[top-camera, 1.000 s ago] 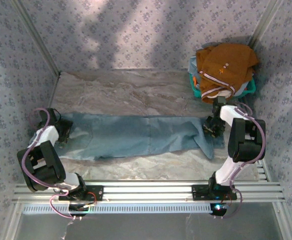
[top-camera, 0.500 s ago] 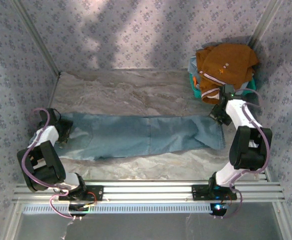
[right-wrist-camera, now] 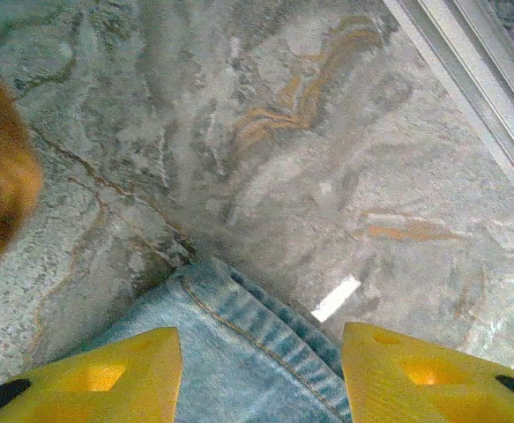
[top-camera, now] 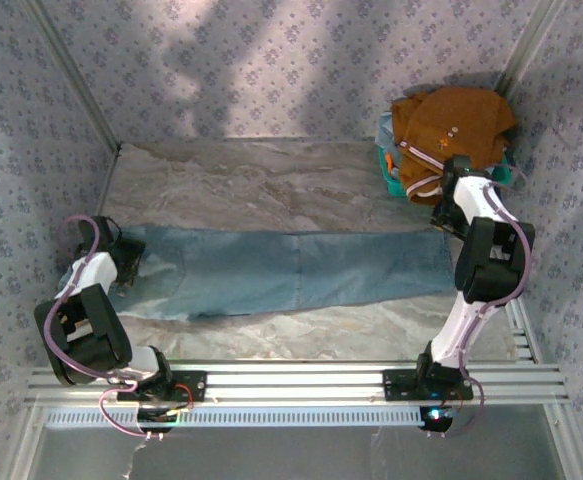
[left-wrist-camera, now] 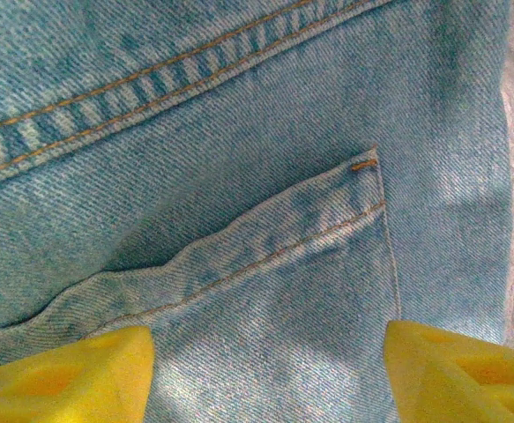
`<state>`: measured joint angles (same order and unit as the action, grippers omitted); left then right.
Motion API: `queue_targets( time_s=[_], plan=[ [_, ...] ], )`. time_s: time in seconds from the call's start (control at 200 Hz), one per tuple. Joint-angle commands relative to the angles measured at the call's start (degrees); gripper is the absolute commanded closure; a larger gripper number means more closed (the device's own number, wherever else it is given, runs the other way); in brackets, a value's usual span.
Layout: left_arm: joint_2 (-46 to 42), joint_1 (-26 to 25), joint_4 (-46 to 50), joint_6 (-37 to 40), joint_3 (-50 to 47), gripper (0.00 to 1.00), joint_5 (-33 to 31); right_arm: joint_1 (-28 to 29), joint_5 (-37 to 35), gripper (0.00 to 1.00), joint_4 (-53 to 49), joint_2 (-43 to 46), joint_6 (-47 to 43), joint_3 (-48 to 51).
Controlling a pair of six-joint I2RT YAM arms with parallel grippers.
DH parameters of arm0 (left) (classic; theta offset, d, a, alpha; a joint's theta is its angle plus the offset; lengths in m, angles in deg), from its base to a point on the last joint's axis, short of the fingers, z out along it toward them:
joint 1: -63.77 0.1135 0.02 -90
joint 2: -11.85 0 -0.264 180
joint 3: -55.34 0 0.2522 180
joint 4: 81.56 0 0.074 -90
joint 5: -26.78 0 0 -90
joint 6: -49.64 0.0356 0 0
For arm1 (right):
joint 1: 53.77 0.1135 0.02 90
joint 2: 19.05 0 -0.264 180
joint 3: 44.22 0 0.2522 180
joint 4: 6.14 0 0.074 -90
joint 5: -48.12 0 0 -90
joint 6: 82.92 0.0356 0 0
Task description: Fold and stack the trousers
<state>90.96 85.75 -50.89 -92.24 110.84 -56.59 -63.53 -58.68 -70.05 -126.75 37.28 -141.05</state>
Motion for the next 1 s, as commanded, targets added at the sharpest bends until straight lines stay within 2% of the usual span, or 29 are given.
queue_targets(
  time_s=[0.0, 0.1, 0.185, 0.295, 0.38, 0.505, 0.59, 0.7, 0.859, 0.994],
  plan=[
    [-2.2, -0.9, 1.3, 1.6, 0.7, 0.30, -0.1, 1.2, -3.1, 0.45, -2.0, 5.2, 0.5, 0.7],
    [-3.8, -3.5, 3.0, 2.7, 2.5, 0.28, -0.4, 6.9, -1.5, 0.43, -1.1, 11.9, 0.7, 4.6],
    [-5.2, -7.2, 5.0, 2.8, 4.4, 0.27, -1.4, 14.3, 4.4, 0.46, 0.3, 14.9, 2.5, 8.3],
    [-6.1, -13.6, 6.4, 2.9, 6.9, 0.26, -3.1, 22.8, 12.9, 0.51, 3.2, 13.9, 5.2, 12.6],
    [-5.0, -18.3, 6.0, 3.3, 8.5, 0.25, -4.7, 25.4, 16.8, 0.53, 5.7, 11.3, 5.4, 14.2],
    [1.0, -21.2, 2.8, 2.8, 9.3, 0.25, -5.2, 22.3, 16.2, 0.52, 7.2, 7.8, 4.3, 16.8],
    [5.6, -21.5, -2.4, 2.2, 7.5, 0.26, -5.4, 17.7, 15.8, 0.48, 8.0, 5.2, 2.5, 16.5],
    [9.8, -21.0, -4.5, 2.1, 6.4, 0.26, -6.3, 13.6, 13.5, 0.40, 6.3, 2.1, 1.5, 13.4],
    [9.6, -16.8, -5.1, 0.8, 2.9, 0.26, -6.0, 9.2, 10.8, 0.37, 2.9, -2.7, 1.8, 11.6],
    [7.9, -12.9, -4.9, 3.0, 1.0, 0.26, -5.3, 5.0, 11.2, 0.37, 5.2, -0.7, 2.4, 15.6]
  ],
)
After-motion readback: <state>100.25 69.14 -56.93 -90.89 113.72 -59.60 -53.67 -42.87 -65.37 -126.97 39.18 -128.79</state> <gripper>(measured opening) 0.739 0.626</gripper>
